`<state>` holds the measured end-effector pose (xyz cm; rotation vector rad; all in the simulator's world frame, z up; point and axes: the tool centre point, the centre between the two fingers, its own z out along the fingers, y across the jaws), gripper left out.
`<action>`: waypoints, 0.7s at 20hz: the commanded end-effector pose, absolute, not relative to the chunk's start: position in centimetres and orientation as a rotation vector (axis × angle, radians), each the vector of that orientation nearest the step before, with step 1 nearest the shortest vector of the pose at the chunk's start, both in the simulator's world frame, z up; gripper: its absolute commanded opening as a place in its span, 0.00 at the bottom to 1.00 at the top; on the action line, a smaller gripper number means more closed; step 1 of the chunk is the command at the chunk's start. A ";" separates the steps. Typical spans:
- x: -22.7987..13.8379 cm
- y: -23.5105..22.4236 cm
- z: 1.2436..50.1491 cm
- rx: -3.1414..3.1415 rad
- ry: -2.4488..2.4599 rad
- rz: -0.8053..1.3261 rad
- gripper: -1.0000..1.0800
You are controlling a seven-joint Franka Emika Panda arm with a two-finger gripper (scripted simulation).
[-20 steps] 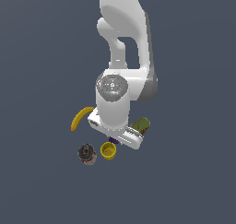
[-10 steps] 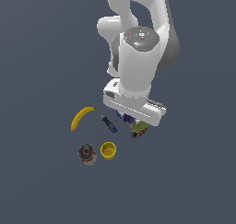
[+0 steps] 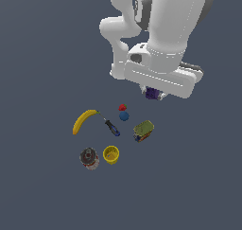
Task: Pick up a designated object from a clutter of objects.
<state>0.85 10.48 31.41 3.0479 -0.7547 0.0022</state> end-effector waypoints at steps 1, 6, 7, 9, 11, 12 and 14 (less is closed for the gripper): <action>-0.2 11.8 33.4 3.047 -0.756 0.001 0.00; -1.7 13.8 36.4 3.048 -0.756 0.001 0.00; -1.9 14.1 36.8 3.048 -0.756 0.001 0.00; -2.2 14.6 37.5 3.048 -0.756 0.001 0.00; -2.3 14.9 38.0 3.048 -0.756 0.001 0.00; -2.4 15.0 38.1 3.049 -0.756 0.000 0.00; -2.4 15.2 38.3 3.049 -0.756 0.000 0.00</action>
